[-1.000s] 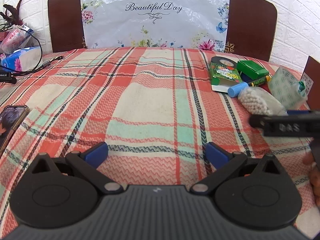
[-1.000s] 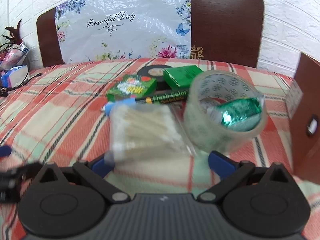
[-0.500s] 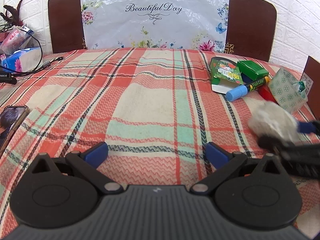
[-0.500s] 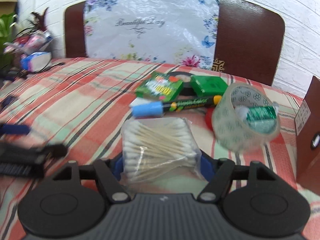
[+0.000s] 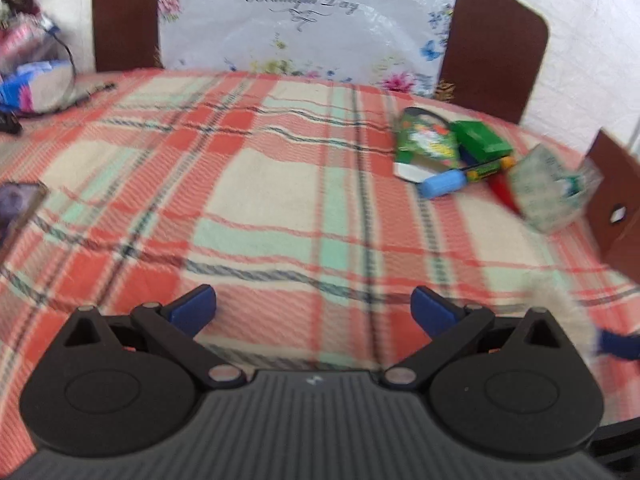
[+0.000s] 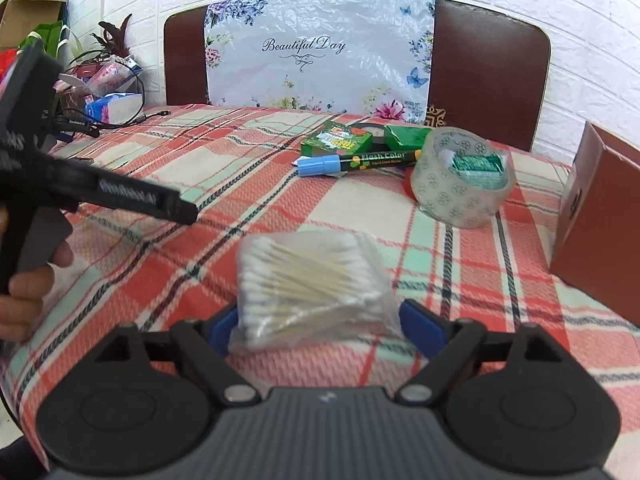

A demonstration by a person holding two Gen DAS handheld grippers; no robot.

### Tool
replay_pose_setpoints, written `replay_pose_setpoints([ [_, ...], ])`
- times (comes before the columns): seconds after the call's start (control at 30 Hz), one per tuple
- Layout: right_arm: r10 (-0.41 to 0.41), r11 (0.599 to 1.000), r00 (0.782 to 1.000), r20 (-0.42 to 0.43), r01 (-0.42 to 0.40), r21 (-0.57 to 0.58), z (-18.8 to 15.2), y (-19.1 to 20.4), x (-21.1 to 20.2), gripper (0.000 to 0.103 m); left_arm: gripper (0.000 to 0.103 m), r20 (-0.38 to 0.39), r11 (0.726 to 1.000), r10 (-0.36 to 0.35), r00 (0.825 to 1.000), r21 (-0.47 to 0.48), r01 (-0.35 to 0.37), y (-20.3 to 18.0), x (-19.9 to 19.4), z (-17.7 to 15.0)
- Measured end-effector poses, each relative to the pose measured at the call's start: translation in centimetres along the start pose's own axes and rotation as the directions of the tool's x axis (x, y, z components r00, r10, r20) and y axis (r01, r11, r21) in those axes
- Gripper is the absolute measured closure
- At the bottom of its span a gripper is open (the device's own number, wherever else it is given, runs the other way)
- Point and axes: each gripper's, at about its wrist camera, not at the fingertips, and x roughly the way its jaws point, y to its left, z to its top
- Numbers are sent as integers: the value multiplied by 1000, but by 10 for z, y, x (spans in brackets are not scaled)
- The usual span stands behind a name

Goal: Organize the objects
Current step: 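Move the left tool toward the bag of cotton swabs, then close the left tool on the cotton swab bag and lift it, then carry the swab bag over the brown box and open the left tool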

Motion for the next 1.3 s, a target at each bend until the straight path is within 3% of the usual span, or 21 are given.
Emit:
replay_pose_setpoints([
  [0.13, 22, 1000, 1000, -1, -22, 5, -6, -2, -4, 9, 0, -64, 983, -184, 981, -38, 182, -16, -6, 2],
  [0.33, 33, 999, 999, -2, -33, 13, -8, -4, -3, 8, 0, -160, 942, -328, 931, 15, 335, -58, 7, -4],
  [0.47, 46, 999, 999, -1, -46, 3, -6, -3, 0, 13, 2, -169, 939, -296, 940, 131, 319, -82, 8, -14],
  [0.6, 68, 997, 998, 16, -68, -38, -7, 3, -2, 31, 19, -201, 916, -314, 928, 191, 352, -92, 5, -18],
  [0.77, 58, 996, 997, 44, -55, -72, -8, 9, -8, 44, 42, -207, 916, -264, 942, 251, 312, -105, 2, -18],
  [0.83, 47, 997, 998, 49, -45, -59, -9, 7, -11, 69, 57, -237, 910, -299, 925, 221, 351, -105, 0, -15],
  [1.3, -12, 1000, 994, 111, 15, -23, -12, -16, -39, 70, 57, -194, 887, -317, 928, 288, 362, -142, -17, -14],
])
